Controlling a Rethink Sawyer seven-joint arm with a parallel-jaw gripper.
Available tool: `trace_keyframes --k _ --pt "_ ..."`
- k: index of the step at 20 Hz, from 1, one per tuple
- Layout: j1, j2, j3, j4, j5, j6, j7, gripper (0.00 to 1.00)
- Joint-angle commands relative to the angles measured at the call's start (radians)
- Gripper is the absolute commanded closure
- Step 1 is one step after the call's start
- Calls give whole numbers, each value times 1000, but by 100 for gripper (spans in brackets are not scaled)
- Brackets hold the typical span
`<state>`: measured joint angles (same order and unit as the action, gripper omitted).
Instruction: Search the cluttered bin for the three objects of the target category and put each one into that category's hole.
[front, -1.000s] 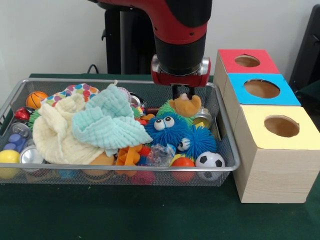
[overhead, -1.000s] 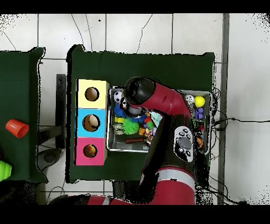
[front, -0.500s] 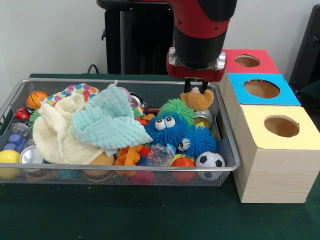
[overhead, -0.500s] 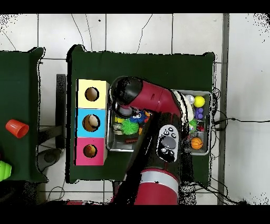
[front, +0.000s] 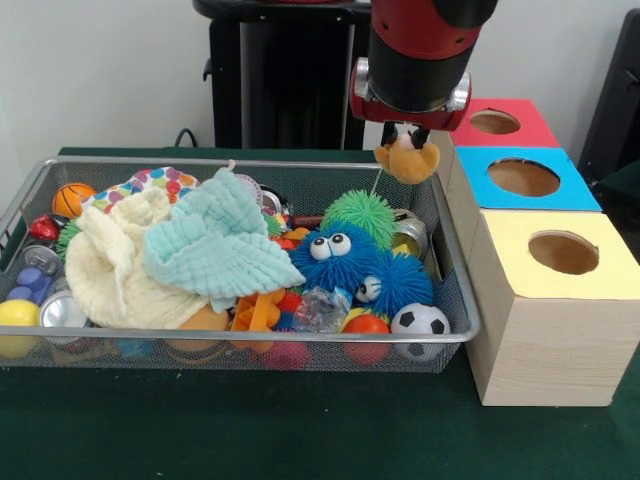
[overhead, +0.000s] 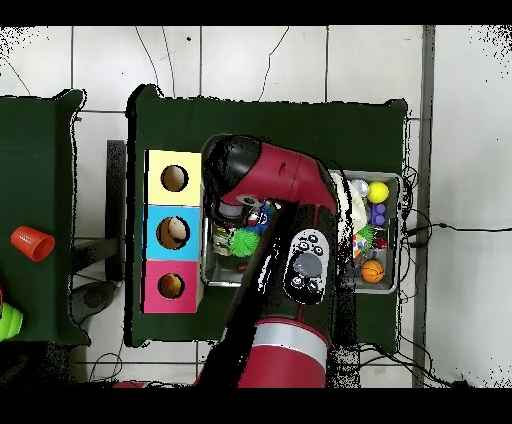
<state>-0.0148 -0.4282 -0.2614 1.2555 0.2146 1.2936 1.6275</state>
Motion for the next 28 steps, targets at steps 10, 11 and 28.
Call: trace_keyframes --k 10,11,28 --pt "12 -28 56 161 83 48 273 100" --pt "16 -30 54 164 85 49 274 100" --pt "22 -1 62 117 109 61 315 100"
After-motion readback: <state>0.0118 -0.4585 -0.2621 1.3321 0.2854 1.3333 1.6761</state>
